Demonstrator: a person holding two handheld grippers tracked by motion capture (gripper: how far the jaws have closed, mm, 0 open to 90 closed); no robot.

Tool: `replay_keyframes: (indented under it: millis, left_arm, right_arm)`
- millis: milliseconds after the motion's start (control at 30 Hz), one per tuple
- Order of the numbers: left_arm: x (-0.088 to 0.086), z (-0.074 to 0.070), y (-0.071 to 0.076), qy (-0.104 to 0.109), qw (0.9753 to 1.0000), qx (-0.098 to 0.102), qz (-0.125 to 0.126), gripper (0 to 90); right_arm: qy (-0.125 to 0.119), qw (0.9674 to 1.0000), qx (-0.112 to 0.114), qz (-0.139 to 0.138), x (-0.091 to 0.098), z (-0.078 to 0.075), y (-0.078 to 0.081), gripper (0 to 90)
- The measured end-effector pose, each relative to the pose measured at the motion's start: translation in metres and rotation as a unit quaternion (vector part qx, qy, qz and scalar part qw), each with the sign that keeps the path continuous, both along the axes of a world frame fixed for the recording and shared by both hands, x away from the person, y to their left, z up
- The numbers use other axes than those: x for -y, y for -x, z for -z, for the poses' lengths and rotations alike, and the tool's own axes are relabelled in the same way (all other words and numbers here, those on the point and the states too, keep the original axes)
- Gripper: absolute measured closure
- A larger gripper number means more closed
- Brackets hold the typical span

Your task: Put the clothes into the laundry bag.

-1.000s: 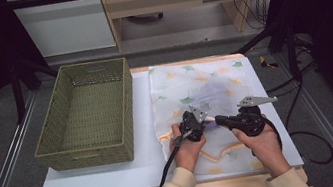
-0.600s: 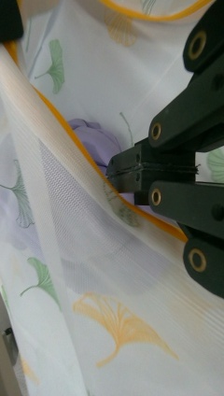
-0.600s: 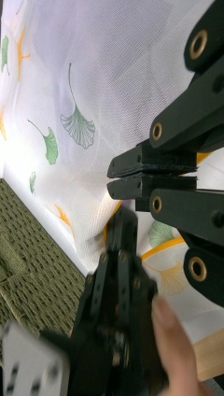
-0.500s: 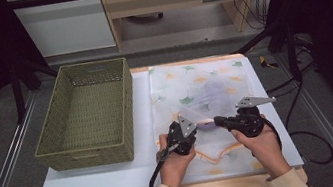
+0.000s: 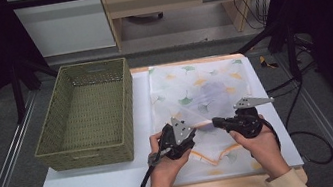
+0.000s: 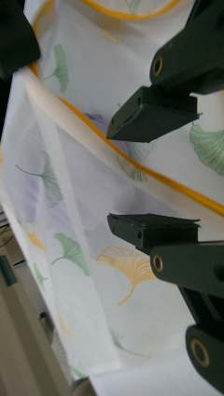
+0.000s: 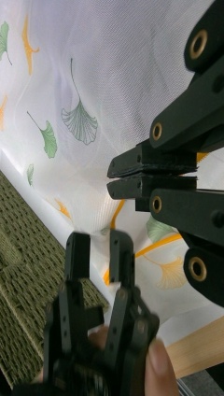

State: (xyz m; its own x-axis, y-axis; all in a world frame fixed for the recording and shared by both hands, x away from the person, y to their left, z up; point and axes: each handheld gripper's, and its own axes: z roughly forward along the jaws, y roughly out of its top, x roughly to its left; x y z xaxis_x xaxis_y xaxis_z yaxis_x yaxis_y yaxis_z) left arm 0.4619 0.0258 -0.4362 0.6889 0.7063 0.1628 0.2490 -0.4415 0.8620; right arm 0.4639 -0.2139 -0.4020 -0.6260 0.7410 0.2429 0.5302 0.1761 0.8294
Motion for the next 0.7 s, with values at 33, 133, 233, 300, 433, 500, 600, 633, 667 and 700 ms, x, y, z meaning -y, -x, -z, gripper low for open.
replay_keyframes:
  millis: [33, 133, 233, 300, 433, 500, 600, 633, 667, 700]
  left_arm:
    - [0.0, 0.002, -0.002, 0.006, 0.9999, -0.007, 0.007, 50.9]
    - [0.004, 0.007, -0.004, -0.001, 0.9996, -0.013, 0.027, 48.3]
    - [0.01, 0.01, -0.005, -0.014, 0.9994, -0.007, 0.031, 49.0]
    - [0.01, 0.012, -0.006, -0.02, 0.9995, 0.005, 0.022, 58.3]
    - [0.008, 0.015, -0.007, -0.028, 0.9994, 0.006, 0.019, 78.6]
    - [0.005, 0.016, -0.006, -0.027, 0.9995, 0.008, 0.015, 84.6]
    - [0.002, 0.017, -0.002, -0.018, 0.9997, 0.003, 0.013, 86.6]
    - [0.001, 0.016, 0.0, -0.013, 0.9998, -0.002, 0.015, 86.7]
    - [-0.001, 0.015, 0.002, -0.014, 0.9997, -0.006, 0.019, 86.7]
    - [-0.003, 0.015, 0.004, -0.01, 0.9997, -0.005, 0.022, 86.7]
  right_arm:
    - [-0.001, 1.0, 0.0, -0.001, 0.0, -0.001, 0.0, 88.7]
    - [-0.004, 1.0, -0.001, 0.0, 0.0, -0.001, 0.0, 88.7]
    - [-0.001, 1.0, -0.001, -0.002, -0.001, -0.001, 0.0, 88.7]
    - [0.003, 1.0, 0.0, -0.004, -0.001, -0.001, 0.001, 88.7]
    - [0.008, 1.0, -0.003, -0.005, -0.003, 0.001, 0.002, 88.7]
    - [0.012, 0.9999, -0.004, -0.009, -0.004, 0.003, 0.003, 88.7]
    - [0.019, 0.9997, -0.004, -0.016, -0.006, 0.006, 0.006, 88.7]
    - [0.022, 0.9996, -0.007, -0.015, -0.007, 0.007, 0.008, 88.7]
    - [0.025, 0.9995, -0.005, -0.018, -0.007, 0.008, 0.009, 88.7]
    - [0.029, 0.9994, -0.008, -0.019, -0.007, 0.009, 0.011, 88.7]
